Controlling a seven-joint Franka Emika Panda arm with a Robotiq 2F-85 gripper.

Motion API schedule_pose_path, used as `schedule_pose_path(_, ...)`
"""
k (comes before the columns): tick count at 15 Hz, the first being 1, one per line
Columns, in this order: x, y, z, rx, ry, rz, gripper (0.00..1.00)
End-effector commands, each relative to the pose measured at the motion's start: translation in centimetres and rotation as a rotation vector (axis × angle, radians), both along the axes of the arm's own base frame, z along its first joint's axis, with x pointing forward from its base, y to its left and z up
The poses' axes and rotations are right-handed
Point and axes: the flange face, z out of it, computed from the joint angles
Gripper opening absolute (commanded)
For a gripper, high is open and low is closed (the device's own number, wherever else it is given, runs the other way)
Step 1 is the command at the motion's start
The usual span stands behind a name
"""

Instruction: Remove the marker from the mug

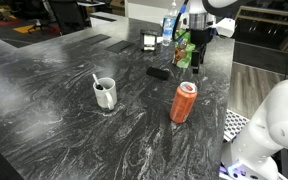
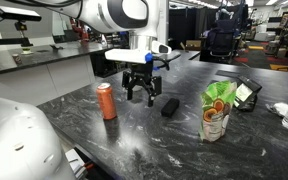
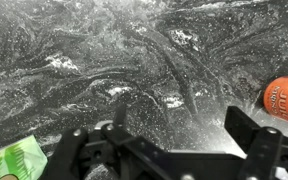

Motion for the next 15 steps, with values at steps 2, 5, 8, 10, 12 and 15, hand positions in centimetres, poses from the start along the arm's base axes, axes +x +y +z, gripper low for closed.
schedule_pose_path(2,0.0,0.0,0.0,0.0,0.001,0.0,1.0)
schedule_pose_path(5,0.0,0.0,0.0,0.0,0.001,0.0,1.0)
schedule_pose_path(8,0.8,1.0,0.0,-0.016,0.006,0.08,1.0)
schedule_pose_path(10,1.8,2.9,-0.3,-0.031,0.025,0.144,1.0)
schedule_pose_path(12,2.5,5.1,-0.1,-0.042,0.018,0.242,1.0)
schedule_pose_path(15,3.4,7.3,0.4,-0.114,-0.055,0.344,1.0)
